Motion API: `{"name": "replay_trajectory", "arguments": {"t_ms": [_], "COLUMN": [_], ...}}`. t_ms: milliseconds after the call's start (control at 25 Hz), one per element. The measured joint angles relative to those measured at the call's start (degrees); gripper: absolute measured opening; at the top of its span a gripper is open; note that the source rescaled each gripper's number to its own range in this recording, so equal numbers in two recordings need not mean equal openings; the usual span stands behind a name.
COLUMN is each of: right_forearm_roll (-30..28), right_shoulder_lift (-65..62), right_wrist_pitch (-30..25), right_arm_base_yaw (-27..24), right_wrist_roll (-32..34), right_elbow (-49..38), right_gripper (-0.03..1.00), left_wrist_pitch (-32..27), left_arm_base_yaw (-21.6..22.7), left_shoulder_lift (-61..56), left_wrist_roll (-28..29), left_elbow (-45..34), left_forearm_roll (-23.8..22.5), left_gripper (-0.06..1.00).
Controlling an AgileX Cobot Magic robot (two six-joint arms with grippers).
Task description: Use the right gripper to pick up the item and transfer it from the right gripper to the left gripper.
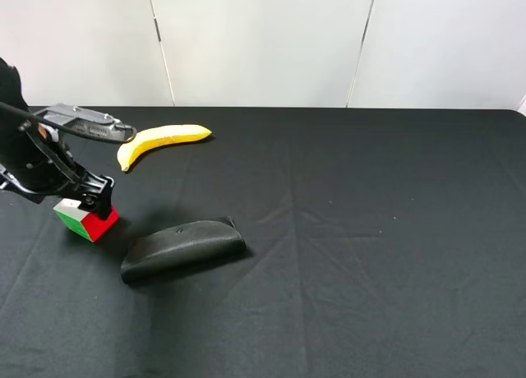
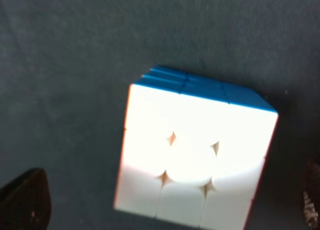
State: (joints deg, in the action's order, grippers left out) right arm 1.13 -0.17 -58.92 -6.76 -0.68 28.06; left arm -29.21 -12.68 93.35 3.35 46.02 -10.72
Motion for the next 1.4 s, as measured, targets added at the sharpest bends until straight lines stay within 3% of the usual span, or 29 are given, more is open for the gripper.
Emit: {"name": "replay_trajectory", "arguments": {"t_ms": [160, 640, 800, 1080, 1400], "right_forearm_roll": [0.0, 0.0, 0.0, 0.0, 0.0], "right_shoulder_lift": [0.0, 0.0, 0.0, 0.0, 0.0], "right_wrist_pitch": [0.0, 0.0, 0.0, 0.0, 0.0], "right_arm_base_yaw": [0.0, 0.0, 0.0, 0.0, 0.0], "right_wrist_roll": [0.0, 0.0, 0.0, 0.0, 0.0], "right_elbow": [0.0, 0.0, 0.0, 0.0, 0.0], "right_gripper": [1.00, 1.00, 1.00, 1.00, 1.00], "left_wrist_pitch": [-4.8, -31.1, -37.2, -37.6, -37.6], "left_arm_base_yaw": [0.0, 0.0, 0.0, 0.0, 0.0], "left_shoulder_lift": [-5.0, -29.4, -39.1, -55.2, -76.3], "left_wrist_roll": [0.0, 0.0, 0.5, 0.3, -2.0], "left_elbow": [2.1, 8.0, 8.1, 6.9, -3.7], "left_forearm_roll": [0.0, 1.4, 3.1, 7.1, 7.2], "left_gripper": [1.00, 1.00, 1.00, 1.00, 1.00]}}
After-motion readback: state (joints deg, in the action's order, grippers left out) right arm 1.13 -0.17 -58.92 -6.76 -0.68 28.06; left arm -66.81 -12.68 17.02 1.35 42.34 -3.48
